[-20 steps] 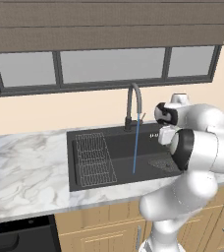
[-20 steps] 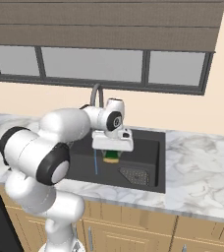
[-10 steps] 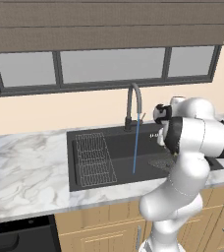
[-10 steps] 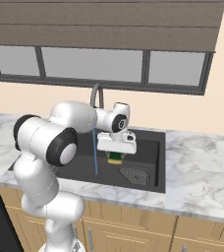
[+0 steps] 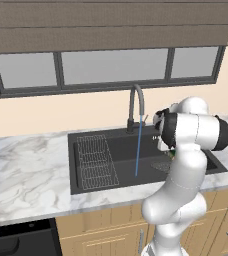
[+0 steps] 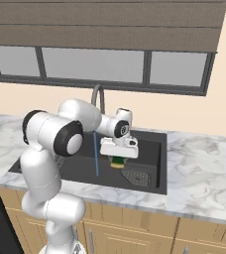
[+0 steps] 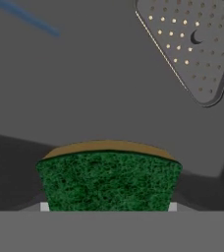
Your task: Soak the sponge with water for a few seconds and then drop it inside the sink.
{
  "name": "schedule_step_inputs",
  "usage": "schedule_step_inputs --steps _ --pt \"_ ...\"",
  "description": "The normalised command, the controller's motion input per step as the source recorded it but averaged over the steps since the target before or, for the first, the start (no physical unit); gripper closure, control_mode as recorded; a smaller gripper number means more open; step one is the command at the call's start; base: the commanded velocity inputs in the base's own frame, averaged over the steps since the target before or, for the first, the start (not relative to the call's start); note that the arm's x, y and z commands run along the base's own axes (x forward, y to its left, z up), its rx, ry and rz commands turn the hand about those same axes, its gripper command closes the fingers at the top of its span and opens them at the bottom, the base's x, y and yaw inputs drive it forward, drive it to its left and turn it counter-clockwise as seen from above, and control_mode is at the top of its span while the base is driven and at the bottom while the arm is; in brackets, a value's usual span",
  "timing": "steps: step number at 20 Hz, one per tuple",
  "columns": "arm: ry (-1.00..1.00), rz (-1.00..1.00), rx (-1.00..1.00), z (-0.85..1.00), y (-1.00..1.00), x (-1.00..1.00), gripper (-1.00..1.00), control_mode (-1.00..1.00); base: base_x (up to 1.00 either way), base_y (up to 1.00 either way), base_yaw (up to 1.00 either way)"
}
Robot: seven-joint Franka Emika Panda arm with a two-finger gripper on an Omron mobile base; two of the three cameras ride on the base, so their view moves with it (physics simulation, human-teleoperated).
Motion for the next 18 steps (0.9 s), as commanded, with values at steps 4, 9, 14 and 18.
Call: schedule_step_inputs --steps 4,9,14,18 --pt "0.00 0.00 0.00 -0.39 0.00 0.20 1.00 -1.00 0.00 0.00 0.00" --pt "0.00 0.00 0.00 -0.34 -0.02 0.28 1.00 -1.00 0.00 0.00 0.00" --pt "0.00 0.00 0.00 -0.30 -0.02 0.36 1.00 -1.00 0.00 0.00 0.00" --pt "0.00 0.00 0.00 -0.25 -0.10 0.41 1.00 -1.00 0.00 0.00 0.00"
